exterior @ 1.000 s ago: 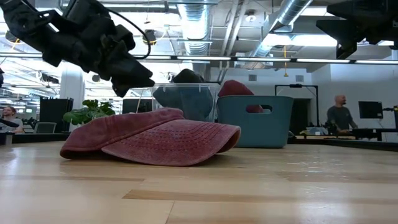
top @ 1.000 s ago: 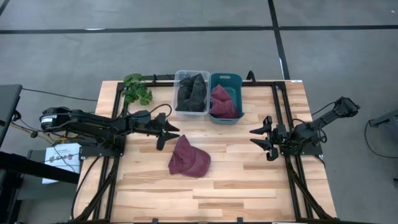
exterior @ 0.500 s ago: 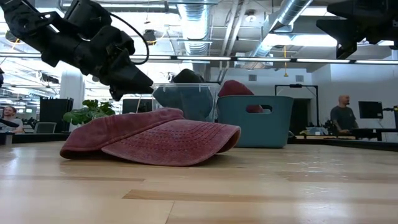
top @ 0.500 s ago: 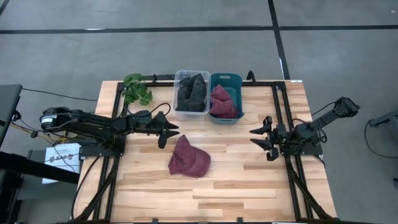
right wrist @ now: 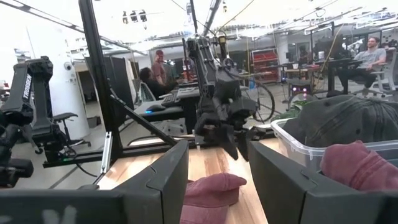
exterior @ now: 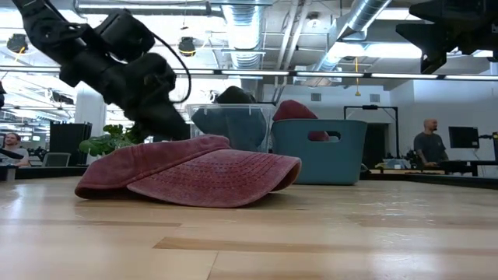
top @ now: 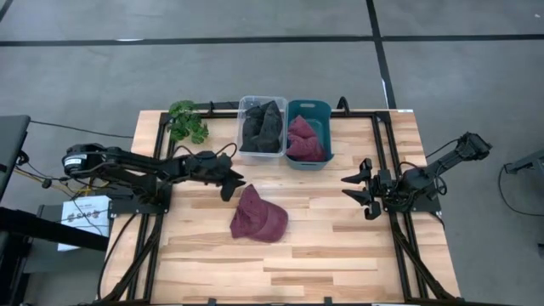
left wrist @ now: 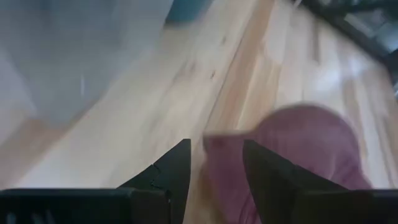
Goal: Pick & Place hat
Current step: Put the red cap into the blue bin
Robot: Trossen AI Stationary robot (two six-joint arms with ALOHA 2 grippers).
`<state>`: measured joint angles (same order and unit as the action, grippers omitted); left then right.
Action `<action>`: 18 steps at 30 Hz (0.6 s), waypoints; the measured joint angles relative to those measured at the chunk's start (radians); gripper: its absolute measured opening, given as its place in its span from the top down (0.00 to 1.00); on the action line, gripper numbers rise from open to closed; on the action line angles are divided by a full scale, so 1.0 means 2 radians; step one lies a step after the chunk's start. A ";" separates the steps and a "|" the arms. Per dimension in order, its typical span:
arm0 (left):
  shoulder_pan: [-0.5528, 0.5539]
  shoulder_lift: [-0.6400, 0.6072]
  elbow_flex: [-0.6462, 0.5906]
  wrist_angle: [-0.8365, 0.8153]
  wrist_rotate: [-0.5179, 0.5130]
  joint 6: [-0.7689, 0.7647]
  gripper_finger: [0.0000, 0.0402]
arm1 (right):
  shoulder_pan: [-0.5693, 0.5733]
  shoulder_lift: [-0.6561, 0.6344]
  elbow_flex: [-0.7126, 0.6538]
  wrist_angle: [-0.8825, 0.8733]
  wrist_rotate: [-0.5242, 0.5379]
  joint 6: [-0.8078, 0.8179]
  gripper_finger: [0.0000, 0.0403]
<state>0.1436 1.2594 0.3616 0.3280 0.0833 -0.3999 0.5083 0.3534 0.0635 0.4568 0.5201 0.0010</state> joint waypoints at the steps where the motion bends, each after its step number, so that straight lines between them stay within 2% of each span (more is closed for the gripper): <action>1: 0.000 -0.001 0.002 -0.014 0.005 -0.004 0.64 | 0.000 0.000 0.000 0.000 0.000 0.000 0.60; 7: -0.020 -0.005 0.002 -0.031 0.074 -0.012 0.64 | 0.000 0.000 0.000 0.000 0.000 0.000 0.60; 12: -0.043 -0.003 0.002 -0.031 0.071 0.001 0.64 | 0.000 0.000 0.000 -0.002 0.000 0.000 0.60; 18: -0.053 0.012 0.002 -0.031 0.032 -0.026 0.64 | 0.000 0.000 0.000 -0.002 0.000 0.004 0.60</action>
<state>0.0368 1.2829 0.3654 0.2654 0.1465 -0.4526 0.5091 0.3531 0.0639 0.4538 0.5202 0.0086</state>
